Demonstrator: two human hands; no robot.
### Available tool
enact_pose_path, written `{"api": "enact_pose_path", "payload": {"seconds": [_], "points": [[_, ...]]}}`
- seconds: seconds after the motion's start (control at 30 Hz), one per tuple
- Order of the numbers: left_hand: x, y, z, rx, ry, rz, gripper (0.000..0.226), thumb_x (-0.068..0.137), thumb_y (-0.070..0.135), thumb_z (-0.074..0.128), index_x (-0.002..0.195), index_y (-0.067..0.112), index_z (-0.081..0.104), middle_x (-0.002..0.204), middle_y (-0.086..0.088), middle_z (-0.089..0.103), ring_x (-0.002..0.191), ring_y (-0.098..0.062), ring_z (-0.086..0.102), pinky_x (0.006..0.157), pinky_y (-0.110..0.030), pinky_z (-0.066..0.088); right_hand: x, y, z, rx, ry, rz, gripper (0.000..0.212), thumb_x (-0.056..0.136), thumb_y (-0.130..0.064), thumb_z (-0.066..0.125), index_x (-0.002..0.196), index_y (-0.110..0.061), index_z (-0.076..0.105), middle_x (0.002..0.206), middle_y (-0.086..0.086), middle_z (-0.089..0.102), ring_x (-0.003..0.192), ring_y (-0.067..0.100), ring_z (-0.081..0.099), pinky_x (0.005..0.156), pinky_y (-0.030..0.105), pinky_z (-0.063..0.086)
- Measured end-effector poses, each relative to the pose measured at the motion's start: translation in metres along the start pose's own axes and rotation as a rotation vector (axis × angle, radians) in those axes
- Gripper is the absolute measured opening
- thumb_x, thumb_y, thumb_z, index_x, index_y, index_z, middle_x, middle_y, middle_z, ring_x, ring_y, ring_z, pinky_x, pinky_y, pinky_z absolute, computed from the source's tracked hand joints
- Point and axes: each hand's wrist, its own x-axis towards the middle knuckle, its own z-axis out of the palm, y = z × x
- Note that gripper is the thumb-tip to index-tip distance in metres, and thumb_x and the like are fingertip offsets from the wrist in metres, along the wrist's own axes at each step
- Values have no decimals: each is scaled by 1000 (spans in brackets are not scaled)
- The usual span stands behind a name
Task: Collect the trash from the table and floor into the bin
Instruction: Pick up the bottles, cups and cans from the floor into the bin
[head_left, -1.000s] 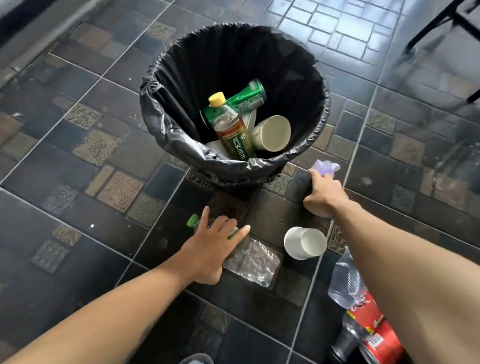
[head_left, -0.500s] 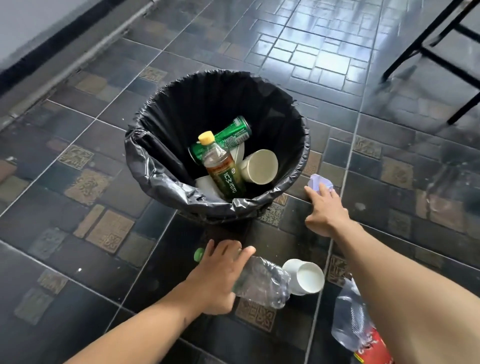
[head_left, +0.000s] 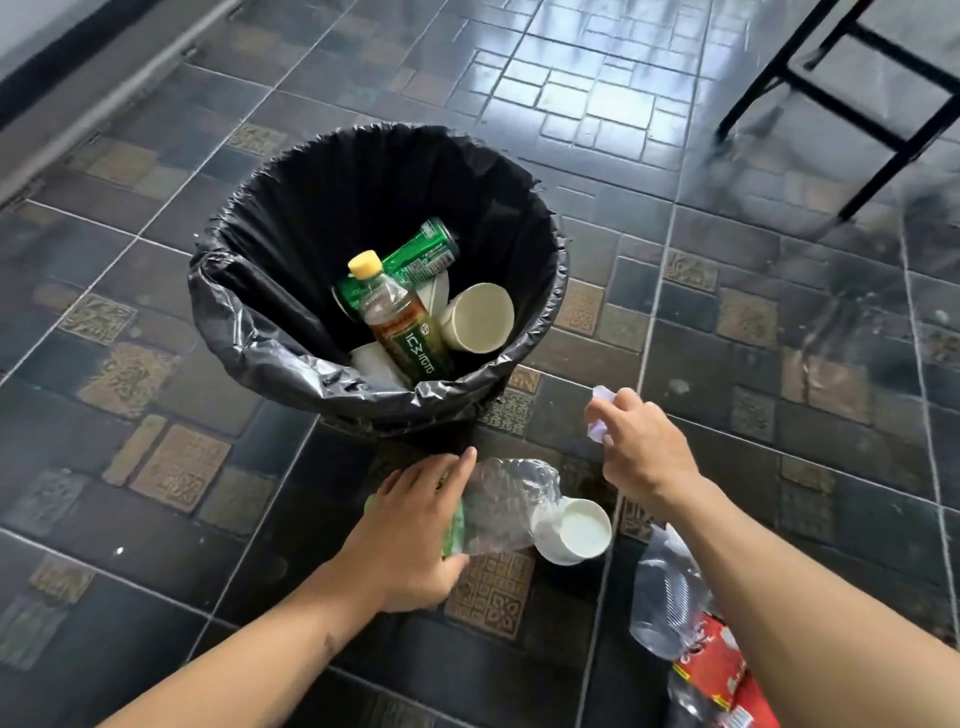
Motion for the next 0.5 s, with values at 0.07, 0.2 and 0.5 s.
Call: {"api": "enact_pose_path", "payload": {"seconds": [0.07,0.2,0.5], "points": [[-6,10,-14,-21,-1,32,108,85,53,62,162,26,-9,165,6,17,153,-17,18,125,-37,20,-1,1,-21,28,100,-77,32,85,-8,63,110,-26,55,106,3,50,79,26,45,63,32,39],[-25,35,-57,-138,-58,71,108,84,54,63,161,31,-9,163,14,15,151,-11,18,123,-30,21,3,-6,-83,247,287,-112,22,89,-11,60,108,-22,61,101,5,51,79,31,57,70,34,48],[-74,73,-185,-339,112,196,111,74,65,74,161,42,8,149,41,27,136,16,32,112,-8,27,-5,-91,-213,954,346,-221,21,86,-24,67,100,-39,63,103,-2,64,70,7,58,62,31,50]]}}
